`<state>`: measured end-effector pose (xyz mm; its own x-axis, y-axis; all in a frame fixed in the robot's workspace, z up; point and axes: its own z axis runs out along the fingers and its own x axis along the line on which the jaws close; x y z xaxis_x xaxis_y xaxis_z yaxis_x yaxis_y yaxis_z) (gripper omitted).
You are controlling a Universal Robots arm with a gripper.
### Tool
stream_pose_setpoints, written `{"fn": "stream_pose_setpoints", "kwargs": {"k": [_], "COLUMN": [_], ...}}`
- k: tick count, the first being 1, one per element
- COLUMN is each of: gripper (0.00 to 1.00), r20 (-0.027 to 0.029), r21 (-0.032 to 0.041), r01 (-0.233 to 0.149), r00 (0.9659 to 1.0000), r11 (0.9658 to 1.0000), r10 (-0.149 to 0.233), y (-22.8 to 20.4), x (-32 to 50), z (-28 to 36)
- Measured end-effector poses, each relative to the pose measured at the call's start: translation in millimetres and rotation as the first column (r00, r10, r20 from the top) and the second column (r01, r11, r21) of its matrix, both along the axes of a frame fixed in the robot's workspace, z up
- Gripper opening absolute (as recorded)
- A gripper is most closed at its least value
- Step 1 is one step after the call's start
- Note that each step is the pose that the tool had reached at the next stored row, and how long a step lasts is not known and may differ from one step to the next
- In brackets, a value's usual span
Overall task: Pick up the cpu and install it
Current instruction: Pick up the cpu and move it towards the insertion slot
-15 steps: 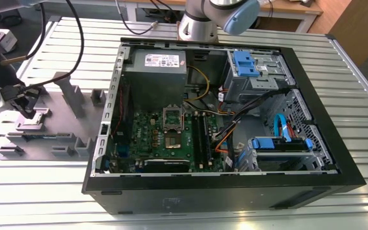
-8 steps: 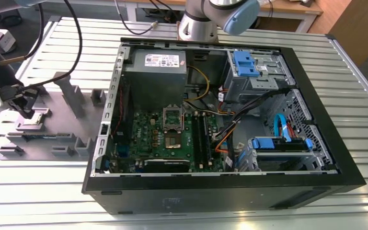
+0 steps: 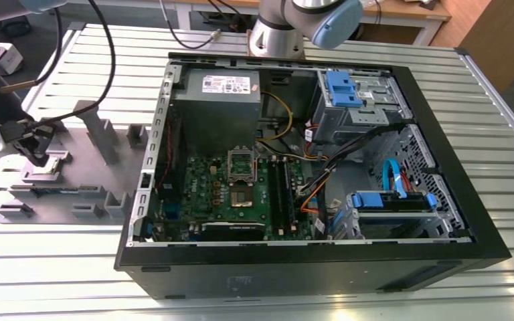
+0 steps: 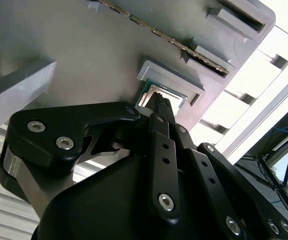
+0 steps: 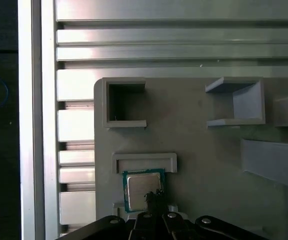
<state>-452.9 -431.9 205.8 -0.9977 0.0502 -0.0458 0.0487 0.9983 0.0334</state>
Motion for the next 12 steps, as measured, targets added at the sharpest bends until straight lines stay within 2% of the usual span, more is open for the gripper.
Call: {"fn": "stream_pose_setpoints", "kwargs": {"k": [12], "gripper": [0.11], "r20": [-0.0001], "r21": [0.0000], "r01": [0.000], "r00": [1.0000], "r11": [1.0000], "r10": [0.000], "y": [1.8], "x": [-1.3], "z": [-3.4]}}
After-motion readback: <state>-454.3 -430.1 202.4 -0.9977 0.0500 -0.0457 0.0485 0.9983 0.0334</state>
